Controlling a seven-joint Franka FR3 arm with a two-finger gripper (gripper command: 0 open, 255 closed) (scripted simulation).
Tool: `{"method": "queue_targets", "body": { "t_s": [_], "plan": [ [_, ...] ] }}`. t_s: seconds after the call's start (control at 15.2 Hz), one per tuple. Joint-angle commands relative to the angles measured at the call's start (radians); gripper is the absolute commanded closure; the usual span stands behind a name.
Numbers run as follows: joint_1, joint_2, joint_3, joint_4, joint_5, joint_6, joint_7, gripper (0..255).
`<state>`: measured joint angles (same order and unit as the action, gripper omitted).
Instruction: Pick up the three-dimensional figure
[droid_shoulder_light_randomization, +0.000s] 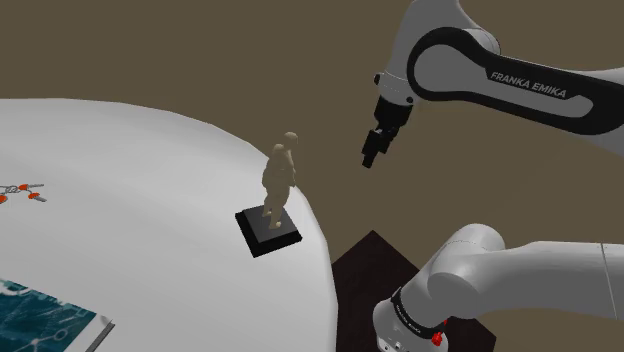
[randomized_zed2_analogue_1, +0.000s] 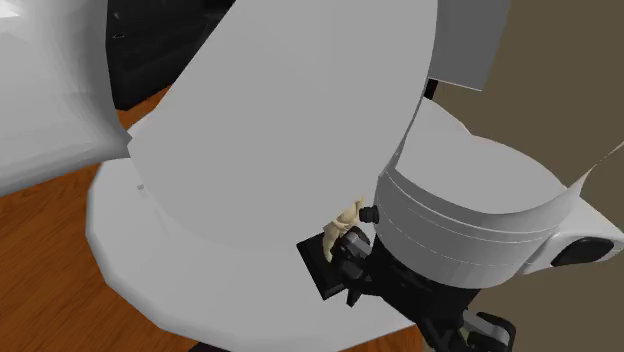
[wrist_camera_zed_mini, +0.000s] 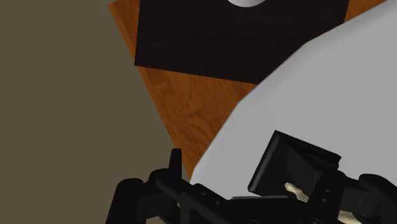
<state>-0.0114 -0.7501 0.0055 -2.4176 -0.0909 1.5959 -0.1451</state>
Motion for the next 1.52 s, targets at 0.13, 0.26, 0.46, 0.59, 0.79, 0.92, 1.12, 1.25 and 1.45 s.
{"method": "queue_targets", "body": {
  "t_s": [0.13, 0.26, 0.46, 0.59, 0.79, 0.92, 1.12, 1.25, 1.45],
  "plan": [
    [0.013, -0.034, 0.034, -0.043, 0.047, 0.066, 0.068, 0],
    [0.026, -0.062, 0.071, -0.081, 0.091, 0.137, 0.136, 0],
    [0.045, -0.09, 0.134, -0.129, 0.153, 0.25, 0.237, 0],
    [0.056, -0.099, 0.18, -0.153, 0.189, 0.331, 0.306, 0],
    [0.066, -0.096, 0.256, -0.177, 0.236, 0.457, 0.409, 0],
    [0.067, -0.085, 0.312, -0.184, 0.26, 0.543, 0.48, 0],
    [0.058, -0.063, 0.383, -0.183, 0.28, 0.645, 0.567, 0],
    [0.06, -0.06, 0.39, -0.208, 0.284, 0.673, 0.568, 0],
    [0.063, -0.053, 0.4, -0.244, 0.291, 0.715, 0.571, 0]
  ]
}}
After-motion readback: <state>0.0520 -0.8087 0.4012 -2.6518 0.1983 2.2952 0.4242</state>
